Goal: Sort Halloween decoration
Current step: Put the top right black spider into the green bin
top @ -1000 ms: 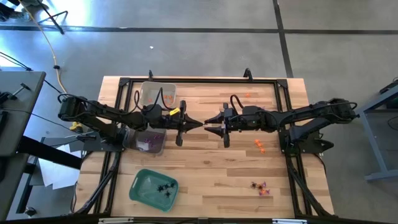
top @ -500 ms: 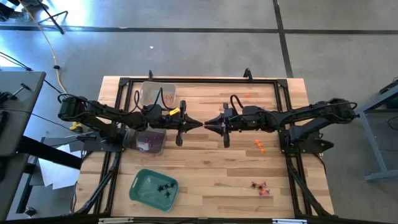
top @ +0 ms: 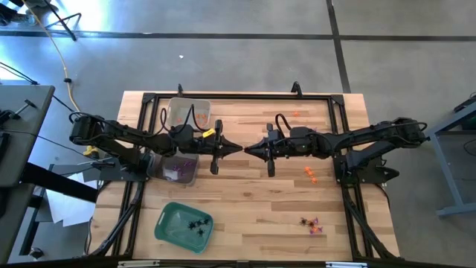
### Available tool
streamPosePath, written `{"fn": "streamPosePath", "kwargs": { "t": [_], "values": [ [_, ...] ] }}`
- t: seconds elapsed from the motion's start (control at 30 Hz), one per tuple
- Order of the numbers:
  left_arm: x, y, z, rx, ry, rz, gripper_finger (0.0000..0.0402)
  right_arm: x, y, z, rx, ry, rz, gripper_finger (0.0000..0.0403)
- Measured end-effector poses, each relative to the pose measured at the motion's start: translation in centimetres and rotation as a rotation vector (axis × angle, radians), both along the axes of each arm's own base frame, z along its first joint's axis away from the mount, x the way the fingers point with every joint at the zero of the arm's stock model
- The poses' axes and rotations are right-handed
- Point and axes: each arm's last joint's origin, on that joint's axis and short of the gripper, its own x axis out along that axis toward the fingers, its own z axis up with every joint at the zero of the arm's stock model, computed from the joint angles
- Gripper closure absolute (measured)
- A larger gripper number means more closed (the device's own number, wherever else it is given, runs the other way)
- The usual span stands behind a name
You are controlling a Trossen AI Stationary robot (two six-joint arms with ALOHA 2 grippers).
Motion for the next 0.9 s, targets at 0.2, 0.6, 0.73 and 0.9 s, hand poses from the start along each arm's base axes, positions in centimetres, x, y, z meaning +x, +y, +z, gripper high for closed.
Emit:
{"fn": "streamPosePath", "kwargs": {
  "t": [0.2, 0.6, 0.73, 0.9],
  "values": [
    [0.0, -0.18, 0.0, 0.001, 0.0, -0.006, 0.0359, 0.0, 0.0, 0.0, 0.0, 0.0, 0.0, 0.0401],
    [-0.03, -0.8, 0.34, 0.057, -0.04, -0.017, 0.0248, 0.0, -0.01, 0.04, 0.005, -0.004, -0.001, 0.0402],
    [-0.04, -0.72, 0.53, 0.054, -0.059, -0.009, 0.0224, 0.01, -0.01, 0.05, 0.007, -0.006, -0.001, 0.0402],
    [0.04, -0.68, 0.39, 0.052, -0.054, 0.007, 0.0212, 0.04, -0.01, 0.37, 0.003, -0.038, -0.001, 0.0403]
  ]
}}
